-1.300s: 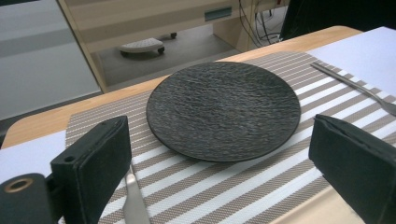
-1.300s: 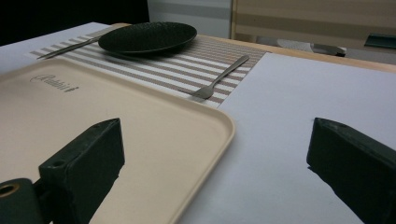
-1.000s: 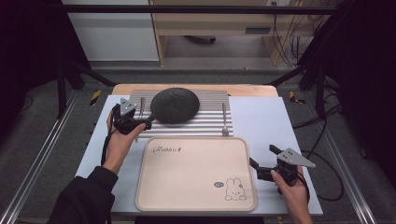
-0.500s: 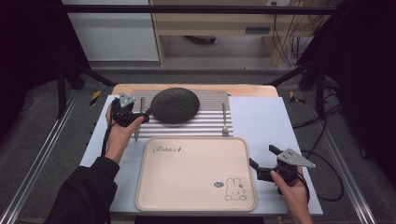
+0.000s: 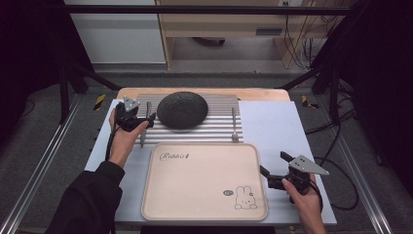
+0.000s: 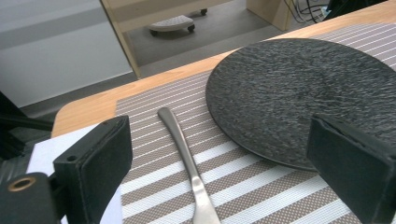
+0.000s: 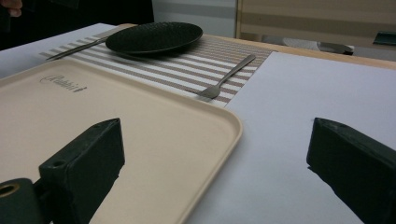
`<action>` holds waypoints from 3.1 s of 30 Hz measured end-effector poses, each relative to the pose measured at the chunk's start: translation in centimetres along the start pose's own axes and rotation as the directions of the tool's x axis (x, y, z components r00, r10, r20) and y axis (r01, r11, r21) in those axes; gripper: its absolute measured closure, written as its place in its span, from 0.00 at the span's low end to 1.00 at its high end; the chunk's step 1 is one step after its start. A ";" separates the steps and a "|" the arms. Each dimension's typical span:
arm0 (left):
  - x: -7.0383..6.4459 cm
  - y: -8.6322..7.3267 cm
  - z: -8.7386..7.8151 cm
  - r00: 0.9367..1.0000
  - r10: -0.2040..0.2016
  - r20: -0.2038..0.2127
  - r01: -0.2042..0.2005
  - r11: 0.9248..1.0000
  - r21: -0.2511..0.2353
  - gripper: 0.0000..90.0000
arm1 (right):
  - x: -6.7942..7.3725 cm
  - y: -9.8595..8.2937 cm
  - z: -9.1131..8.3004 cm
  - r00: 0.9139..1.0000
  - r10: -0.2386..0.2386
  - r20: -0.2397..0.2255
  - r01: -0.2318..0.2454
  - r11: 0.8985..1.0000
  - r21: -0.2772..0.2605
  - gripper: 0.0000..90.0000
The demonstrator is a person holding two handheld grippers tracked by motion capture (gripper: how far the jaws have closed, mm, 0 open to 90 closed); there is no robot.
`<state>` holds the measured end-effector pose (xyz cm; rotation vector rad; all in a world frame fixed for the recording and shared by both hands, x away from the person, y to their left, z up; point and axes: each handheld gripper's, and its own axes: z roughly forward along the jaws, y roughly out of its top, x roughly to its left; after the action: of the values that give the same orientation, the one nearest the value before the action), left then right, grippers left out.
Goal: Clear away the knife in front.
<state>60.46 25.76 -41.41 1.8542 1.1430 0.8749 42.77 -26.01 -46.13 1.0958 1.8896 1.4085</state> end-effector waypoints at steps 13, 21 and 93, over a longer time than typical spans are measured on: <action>0.9 1.7 0.1 1.000 0.018 -0.020 -0.018 1.000 -0.017 0.08 | 0.0 0.0 -0.1 1.000 0.002 0.002 -0.002 1.000 -0.001 0.05; 1.2 1.0 1.5 1.000 -0.024 -0.020 0.025 0.999 0.020 0.10 | -0.5 0.1 -0.5 1.000 0.007 0.017 -0.006 1.000 -0.019 0.05; 1.4 -4.1 7.3 0.989 -0.138 -0.047 0.144 0.968 0.207 0.85 | -0.9 -0.3 -0.4 1.000 0.029 0.011 -0.030 0.999 0.014 0.06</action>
<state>65.55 26.42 -48.12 1.9040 1.4155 0.7283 42.78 -27.01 -46.32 1.1405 1.8858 1.4041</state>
